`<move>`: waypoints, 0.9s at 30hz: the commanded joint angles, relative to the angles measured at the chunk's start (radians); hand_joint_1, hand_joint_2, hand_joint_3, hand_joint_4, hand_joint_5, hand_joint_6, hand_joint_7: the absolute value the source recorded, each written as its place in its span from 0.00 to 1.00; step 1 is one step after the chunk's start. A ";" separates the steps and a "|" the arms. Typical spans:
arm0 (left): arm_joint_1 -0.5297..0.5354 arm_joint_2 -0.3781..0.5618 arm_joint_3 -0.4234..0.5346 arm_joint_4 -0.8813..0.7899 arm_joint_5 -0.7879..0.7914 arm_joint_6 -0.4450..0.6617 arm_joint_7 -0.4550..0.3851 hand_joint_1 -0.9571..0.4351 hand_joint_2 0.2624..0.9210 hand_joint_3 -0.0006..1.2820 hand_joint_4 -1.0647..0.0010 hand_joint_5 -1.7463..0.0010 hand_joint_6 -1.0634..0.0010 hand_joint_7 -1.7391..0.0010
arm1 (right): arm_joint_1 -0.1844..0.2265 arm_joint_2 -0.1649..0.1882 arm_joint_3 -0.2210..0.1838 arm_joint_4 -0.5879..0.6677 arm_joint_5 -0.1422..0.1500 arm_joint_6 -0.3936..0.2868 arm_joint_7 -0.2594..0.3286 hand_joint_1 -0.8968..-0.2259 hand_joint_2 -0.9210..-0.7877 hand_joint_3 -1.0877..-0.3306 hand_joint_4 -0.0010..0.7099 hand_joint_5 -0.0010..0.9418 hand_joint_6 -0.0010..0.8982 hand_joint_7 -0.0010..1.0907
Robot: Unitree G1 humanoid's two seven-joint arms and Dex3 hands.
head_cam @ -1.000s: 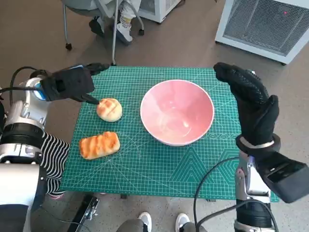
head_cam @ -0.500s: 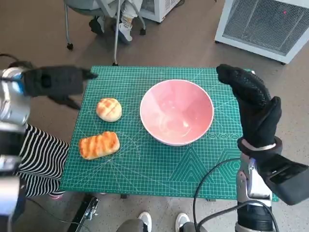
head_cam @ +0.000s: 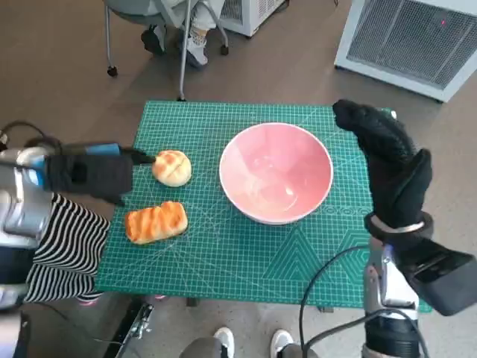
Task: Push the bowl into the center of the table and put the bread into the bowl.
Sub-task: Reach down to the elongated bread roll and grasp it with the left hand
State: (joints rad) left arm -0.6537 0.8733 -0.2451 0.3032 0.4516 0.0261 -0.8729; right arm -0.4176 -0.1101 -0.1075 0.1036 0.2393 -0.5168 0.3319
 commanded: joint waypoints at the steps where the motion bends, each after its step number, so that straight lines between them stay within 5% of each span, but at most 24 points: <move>1: 0.051 0.025 0.023 -0.073 -0.016 0.005 -0.008 0.42 0.81 0.01 0.79 0.98 0.69 1.00 | 0.016 0.000 0.002 0.015 0.006 0.011 -0.001 0.26 0.00 0.49 0.27 0.00 0.21 0.27; 22: 0.132 -0.003 0.025 -0.101 -0.019 0.025 0.033 0.39 0.84 0.00 0.78 1.00 0.70 1.00 | 0.015 0.002 0.004 0.028 0.011 0.007 0.005 0.27 0.00 0.49 0.27 0.00 0.20 0.28; 27: 0.208 -0.064 0.028 -0.106 0.001 0.048 0.157 0.40 0.84 0.00 0.77 1.00 0.71 1.00 | 0.017 0.003 0.004 0.029 0.017 0.012 0.007 0.27 0.00 0.49 0.27 0.00 0.20 0.28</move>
State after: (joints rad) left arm -0.4989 0.8421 -0.2174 0.2102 0.4414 0.0618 -0.7565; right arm -0.4176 -0.1104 -0.1053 0.1188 0.2414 -0.5171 0.3330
